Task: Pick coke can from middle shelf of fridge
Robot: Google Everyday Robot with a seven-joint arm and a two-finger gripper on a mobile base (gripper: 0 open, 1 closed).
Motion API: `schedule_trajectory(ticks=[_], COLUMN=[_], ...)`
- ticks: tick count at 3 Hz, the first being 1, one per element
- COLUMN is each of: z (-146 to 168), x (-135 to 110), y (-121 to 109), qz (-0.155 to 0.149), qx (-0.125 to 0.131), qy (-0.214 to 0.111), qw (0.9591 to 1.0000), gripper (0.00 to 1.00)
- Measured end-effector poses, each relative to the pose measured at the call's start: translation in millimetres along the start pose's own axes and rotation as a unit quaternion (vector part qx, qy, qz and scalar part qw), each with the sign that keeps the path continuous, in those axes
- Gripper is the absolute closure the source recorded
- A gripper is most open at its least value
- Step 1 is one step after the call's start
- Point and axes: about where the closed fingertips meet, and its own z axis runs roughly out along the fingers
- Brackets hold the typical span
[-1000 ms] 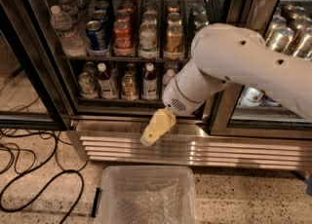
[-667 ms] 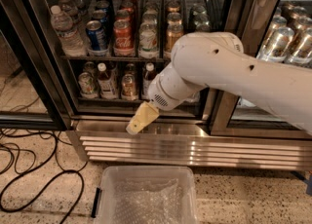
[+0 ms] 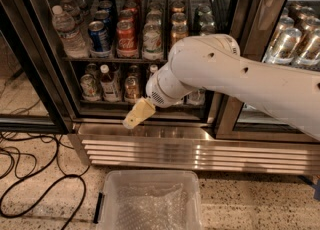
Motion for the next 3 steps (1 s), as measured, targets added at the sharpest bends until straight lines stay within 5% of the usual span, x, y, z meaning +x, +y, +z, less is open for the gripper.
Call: schedule_trajectory(ticks=[1,3], z=[10,55], x=[-7,-45], y=[-1,-31], qz=[-0.005,-0.024], qx=[0.006,0.088], qy=[-0.017,-0.065], qw=[0.9998,0.9937], gripper=[0.0,0.0])
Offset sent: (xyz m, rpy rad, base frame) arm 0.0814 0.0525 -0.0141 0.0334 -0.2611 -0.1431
